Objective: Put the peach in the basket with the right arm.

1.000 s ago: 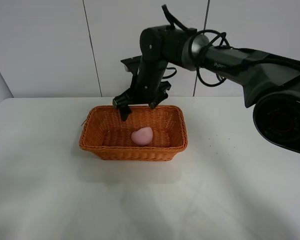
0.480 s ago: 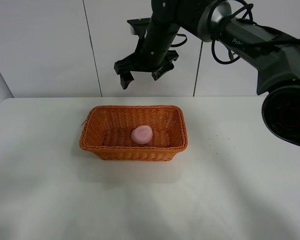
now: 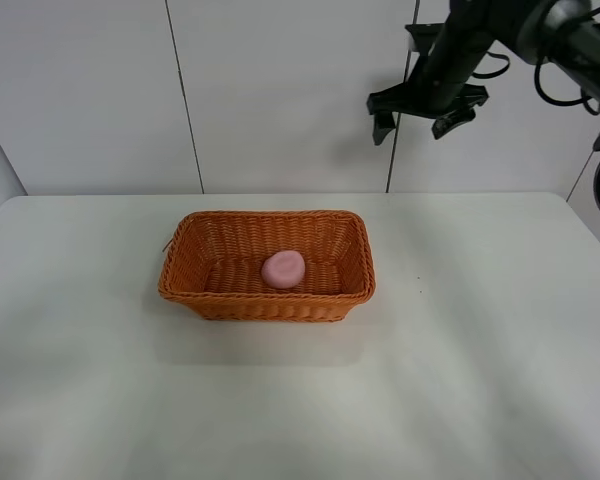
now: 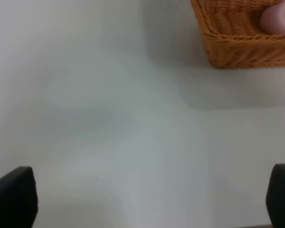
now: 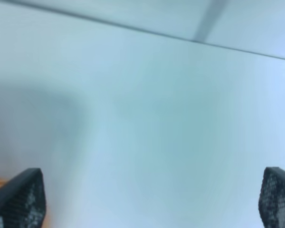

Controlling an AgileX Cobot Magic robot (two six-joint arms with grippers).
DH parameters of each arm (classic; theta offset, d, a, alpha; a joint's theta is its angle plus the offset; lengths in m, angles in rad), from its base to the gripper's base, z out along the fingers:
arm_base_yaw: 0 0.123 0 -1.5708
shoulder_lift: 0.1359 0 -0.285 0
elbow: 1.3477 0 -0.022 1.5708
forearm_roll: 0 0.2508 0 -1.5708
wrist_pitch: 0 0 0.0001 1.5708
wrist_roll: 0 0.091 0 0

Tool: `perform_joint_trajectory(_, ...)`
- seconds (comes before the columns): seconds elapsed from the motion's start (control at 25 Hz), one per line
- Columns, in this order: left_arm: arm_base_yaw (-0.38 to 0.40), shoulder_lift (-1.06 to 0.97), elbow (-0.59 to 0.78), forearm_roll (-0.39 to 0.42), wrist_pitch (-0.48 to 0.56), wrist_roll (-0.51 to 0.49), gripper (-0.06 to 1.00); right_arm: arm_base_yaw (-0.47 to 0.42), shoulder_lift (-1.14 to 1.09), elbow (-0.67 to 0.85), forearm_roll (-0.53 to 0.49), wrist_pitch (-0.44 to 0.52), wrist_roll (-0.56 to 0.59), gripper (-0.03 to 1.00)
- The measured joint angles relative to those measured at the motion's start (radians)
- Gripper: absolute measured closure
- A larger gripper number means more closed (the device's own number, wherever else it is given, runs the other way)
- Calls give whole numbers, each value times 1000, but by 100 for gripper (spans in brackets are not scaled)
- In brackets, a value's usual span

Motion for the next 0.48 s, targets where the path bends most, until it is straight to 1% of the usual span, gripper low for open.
perform_joint_trajectory(0.12,0,0,0,0,0,0,-4,-82,0,0,-8,0,0,27)
perform_joint_trajectory(0.24,0,0,0,0,0,0,-4,-141,0,0,-3,0,0,27)
perform_joint_trajectory(0.36,0,0,0,0,0,0,-4,-170,0,0,-1,0,0,27)
perform_joint_trajectory(0.48,0,0,0,0,0,0,-4,-173,-9,20,6,0,0,27)
